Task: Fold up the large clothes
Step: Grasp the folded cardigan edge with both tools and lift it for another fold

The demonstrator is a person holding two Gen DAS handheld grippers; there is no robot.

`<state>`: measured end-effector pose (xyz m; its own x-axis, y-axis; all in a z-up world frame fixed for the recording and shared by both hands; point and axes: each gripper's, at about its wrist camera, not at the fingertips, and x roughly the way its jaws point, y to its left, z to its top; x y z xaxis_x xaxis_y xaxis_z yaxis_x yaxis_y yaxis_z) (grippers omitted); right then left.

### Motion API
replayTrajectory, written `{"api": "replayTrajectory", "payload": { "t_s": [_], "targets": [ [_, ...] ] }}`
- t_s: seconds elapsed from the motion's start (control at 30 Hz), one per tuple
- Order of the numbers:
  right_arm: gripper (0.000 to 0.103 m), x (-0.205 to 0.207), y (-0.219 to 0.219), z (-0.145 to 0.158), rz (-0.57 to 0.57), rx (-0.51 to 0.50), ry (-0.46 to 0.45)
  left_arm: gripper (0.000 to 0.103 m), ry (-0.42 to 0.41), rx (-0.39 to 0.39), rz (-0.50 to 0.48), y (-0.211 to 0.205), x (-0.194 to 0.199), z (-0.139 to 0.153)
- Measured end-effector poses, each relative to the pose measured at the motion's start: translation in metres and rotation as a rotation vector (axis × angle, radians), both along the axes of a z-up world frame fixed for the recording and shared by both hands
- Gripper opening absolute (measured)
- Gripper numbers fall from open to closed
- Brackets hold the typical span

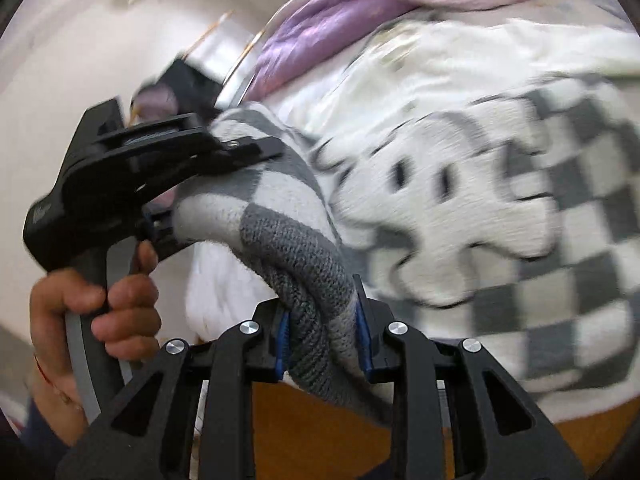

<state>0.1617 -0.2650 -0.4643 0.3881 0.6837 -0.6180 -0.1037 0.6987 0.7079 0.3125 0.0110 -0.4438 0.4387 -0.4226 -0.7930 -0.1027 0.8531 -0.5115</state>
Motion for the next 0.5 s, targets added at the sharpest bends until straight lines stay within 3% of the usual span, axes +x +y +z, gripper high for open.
{"api": "replayTrajectory", "payload": {
  "t_s": [0.07, 0.2, 0.37, 0.5],
  "targets": [
    [0.024, -0.001, -0.037, 0.002, -0.075, 0.025, 0.022, 0.028, -0.029, 0.002, -0.069, -0.058, 0.009, 0.008],
    [0.024, -0.013, -0.11, -0.017, -0.219, 0.064, 0.111, 0.028, 0.004, -0.003, -0.19, -0.149, 0.02, -0.007],
    [0.024, -0.03, -0.16, -0.068, -0.324, 0.072, 0.25, 0.028, 0.109, 0.082, -0.321, -0.243, 0.019, -0.062],
    [0.024, -0.048, -0.179, -0.107, -0.362, 0.072, 0.369, 0.029, 0.192, 0.184, -0.381, -0.281, 0.018, -0.114]
  ]
}}
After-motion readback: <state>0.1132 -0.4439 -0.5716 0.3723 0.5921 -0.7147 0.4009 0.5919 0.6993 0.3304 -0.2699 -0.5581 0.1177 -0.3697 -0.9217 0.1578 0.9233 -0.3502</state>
